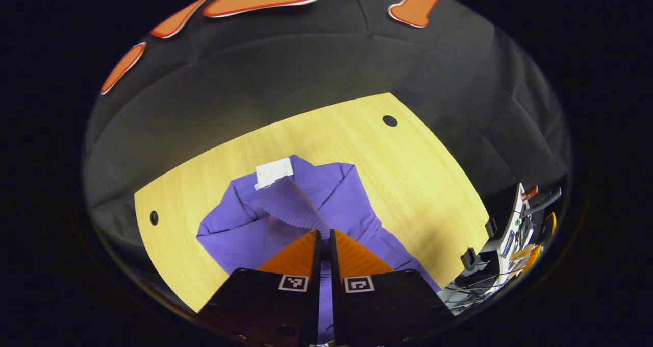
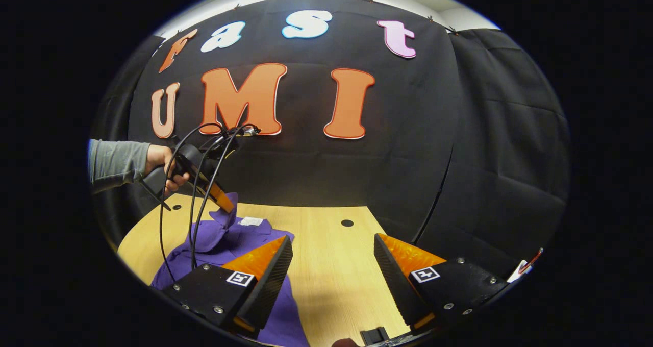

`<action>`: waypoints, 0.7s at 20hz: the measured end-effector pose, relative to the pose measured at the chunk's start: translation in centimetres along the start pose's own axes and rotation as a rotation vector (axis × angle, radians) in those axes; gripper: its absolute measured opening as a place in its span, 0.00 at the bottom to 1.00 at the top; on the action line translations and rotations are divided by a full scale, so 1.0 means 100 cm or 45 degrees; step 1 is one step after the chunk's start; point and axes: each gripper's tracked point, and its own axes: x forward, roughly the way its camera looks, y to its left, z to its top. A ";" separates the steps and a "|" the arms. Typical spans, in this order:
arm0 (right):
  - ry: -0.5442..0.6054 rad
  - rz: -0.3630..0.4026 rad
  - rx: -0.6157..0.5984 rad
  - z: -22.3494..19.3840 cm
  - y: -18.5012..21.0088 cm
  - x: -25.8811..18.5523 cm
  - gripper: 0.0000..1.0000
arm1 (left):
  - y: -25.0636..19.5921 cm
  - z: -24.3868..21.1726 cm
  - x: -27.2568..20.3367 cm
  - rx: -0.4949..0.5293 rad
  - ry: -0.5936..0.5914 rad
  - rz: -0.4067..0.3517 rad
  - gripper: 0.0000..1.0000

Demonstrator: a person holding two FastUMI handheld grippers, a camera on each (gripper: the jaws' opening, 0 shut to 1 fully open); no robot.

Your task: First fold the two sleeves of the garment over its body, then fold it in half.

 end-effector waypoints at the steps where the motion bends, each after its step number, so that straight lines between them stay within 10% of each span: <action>1: 0.006 -0.009 0.003 -0.002 -0.003 0.000 0.95 | -0.004 0.002 0.007 0.006 0.005 0.010 0.12; 8: 0.036 -0.031 0.016 -0.010 -0.017 0.002 0.95 | -0.026 0.024 0.031 -0.002 -0.095 -0.009 0.19; 14: 0.021 0.019 -0.020 -0.001 -0.003 0.009 0.95 | -0.038 0.031 -0.005 0.014 -0.258 -0.054 0.63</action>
